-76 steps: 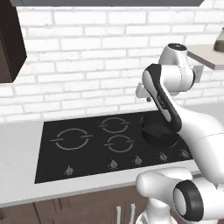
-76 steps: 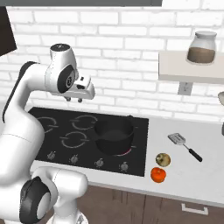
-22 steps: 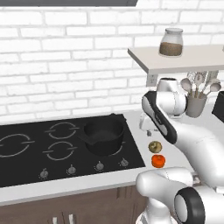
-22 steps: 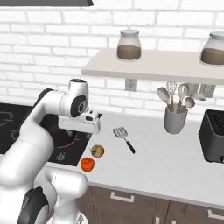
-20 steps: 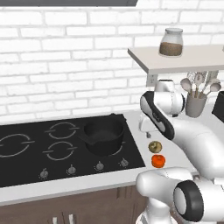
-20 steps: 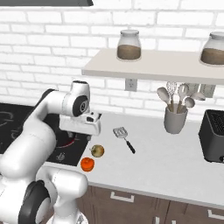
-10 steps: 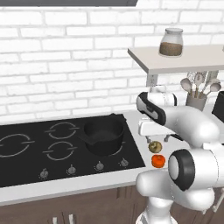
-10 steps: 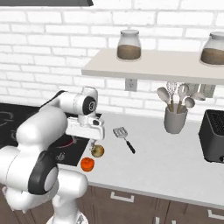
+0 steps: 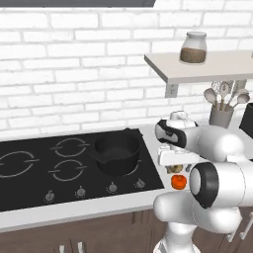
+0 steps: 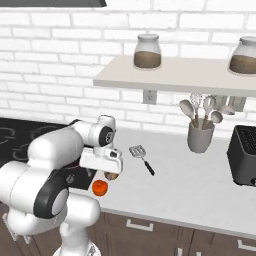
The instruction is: Put the squash and onion in the pot. Retrieve the spatula and lightly stir the vegetables in the pot.
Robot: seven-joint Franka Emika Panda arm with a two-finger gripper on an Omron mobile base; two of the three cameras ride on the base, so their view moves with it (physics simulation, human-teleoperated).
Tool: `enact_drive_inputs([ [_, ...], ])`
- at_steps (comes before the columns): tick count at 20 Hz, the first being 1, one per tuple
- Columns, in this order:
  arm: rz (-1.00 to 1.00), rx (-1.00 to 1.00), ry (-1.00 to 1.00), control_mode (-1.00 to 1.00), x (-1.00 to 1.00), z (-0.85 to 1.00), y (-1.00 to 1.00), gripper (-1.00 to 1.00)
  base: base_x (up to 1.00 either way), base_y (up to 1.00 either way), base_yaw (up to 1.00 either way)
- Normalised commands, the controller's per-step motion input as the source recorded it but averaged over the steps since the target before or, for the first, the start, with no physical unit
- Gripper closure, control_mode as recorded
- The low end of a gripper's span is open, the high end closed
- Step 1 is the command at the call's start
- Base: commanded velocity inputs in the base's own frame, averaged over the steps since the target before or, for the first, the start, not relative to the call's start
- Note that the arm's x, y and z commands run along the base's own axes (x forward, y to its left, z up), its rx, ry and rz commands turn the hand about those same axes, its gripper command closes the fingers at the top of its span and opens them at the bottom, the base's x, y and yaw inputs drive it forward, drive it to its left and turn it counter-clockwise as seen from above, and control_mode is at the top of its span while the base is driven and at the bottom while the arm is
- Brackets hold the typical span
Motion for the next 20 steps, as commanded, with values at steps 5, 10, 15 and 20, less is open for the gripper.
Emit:
enact_drive_inputs([
  [5, 0.03, 0.0, 0.0, -1.0, -0.03, -0.27, 0.0, -1.0, 0.0, 0.0, 0.0],
  [10, 0.01, 0.0, 0.0, -1.0, -0.24, -0.29, 0.0, -1.0, 0.0, 0.0, 0.0],
  [15, 0.02, 0.0, 0.0, -1.0, -0.17, -0.18, 0.0, -1.0, 0.0, 0.0, 0.0],
  [20, 0.0, 0.0, 0.0, -1.0, -0.01, -0.17, 0.0, -1.0, 0.0, 0.0, 0.0],
])
